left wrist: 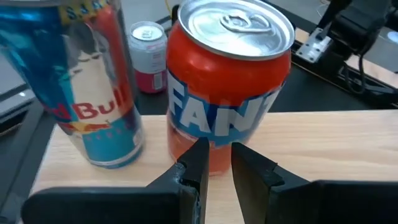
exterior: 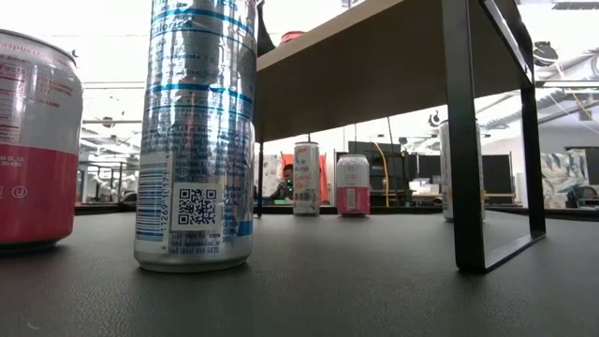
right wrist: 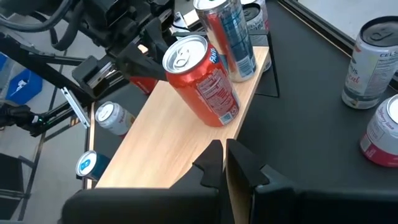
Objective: Place canned beverage on shelf
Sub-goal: Adjust the soda cans on the shelf
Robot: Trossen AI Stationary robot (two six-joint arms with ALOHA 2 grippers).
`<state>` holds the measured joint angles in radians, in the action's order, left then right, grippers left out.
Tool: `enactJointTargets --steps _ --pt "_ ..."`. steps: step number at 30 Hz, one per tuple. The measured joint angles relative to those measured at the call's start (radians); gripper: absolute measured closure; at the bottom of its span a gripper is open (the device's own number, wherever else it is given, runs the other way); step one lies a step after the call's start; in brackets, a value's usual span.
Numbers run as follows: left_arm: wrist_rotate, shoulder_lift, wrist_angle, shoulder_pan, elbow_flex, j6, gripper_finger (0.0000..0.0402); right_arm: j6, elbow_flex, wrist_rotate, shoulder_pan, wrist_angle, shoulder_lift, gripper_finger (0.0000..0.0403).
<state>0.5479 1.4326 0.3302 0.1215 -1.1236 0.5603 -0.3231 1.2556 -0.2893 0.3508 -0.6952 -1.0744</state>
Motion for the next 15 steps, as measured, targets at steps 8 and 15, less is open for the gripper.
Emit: enactJointTargets --steps 8,15 --pt "-0.007 0.000 -0.009 -0.009 0.000 0.002 0.0332 0.022 0.000 0.000 0.000 0.000 -0.001 0.0403" --pt "-0.007 0.000 -0.009 -0.009 0.000 0.003 0.0332 0.025 0.000 0.000 0.000 0.000 -0.003 0.0403"
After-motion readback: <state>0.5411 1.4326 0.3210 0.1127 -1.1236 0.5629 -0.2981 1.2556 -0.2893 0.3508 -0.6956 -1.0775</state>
